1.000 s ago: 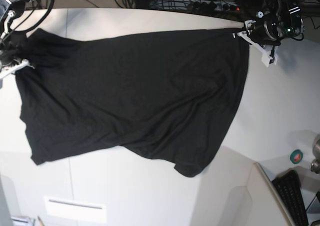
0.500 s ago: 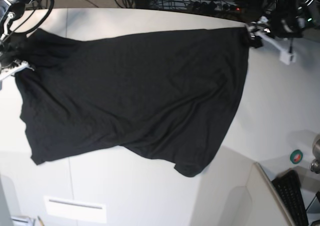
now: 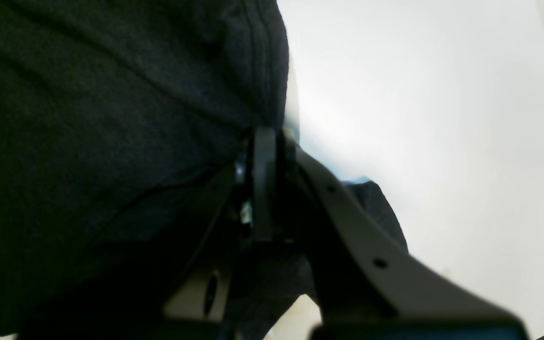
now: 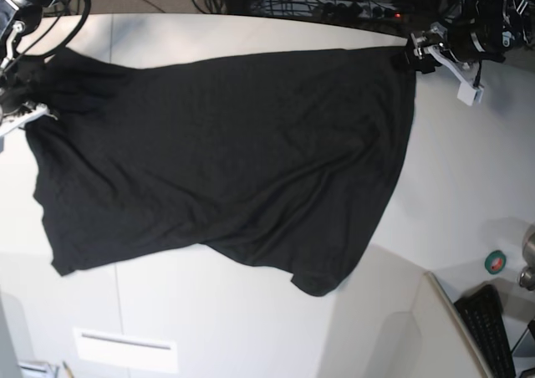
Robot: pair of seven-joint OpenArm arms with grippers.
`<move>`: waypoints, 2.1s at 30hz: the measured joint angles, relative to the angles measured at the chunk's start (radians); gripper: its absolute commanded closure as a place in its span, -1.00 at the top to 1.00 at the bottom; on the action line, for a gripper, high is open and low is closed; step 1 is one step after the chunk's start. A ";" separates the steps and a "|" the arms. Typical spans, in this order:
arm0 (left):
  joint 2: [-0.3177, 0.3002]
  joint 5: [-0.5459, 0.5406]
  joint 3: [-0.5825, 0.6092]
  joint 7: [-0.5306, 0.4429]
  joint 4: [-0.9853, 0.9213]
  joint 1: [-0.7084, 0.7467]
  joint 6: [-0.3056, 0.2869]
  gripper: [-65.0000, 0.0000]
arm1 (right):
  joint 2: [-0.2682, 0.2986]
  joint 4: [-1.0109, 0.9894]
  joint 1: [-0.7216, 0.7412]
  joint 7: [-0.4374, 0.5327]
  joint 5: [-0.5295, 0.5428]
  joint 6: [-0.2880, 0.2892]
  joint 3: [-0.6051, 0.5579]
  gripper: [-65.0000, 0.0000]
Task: Layout the t-shirt on the table in an organized manner, then fold the t-shirt properly
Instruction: 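Hold the shirt edge with both grippers and drag it outward, then lift the shirt edge with both grippers and shake it out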
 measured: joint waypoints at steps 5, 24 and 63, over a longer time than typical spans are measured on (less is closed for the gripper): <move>-0.003 -0.029 0.003 -0.018 -0.079 -0.048 -0.019 0.62 | 0.000 0.000 0.000 0.000 0.000 0.000 0.000 -1.00; 0.028 0.090 0.058 -0.071 -0.035 -0.026 -0.029 0.62 | 0.000 0.000 0.006 -0.002 0.000 0.000 0.000 -1.00; -0.015 0.149 0.019 0.009 -0.051 -0.019 -0.011 -1.00 | 0.000 0.000 0.016 -0.001 0.000 0.000 0.001 -1.00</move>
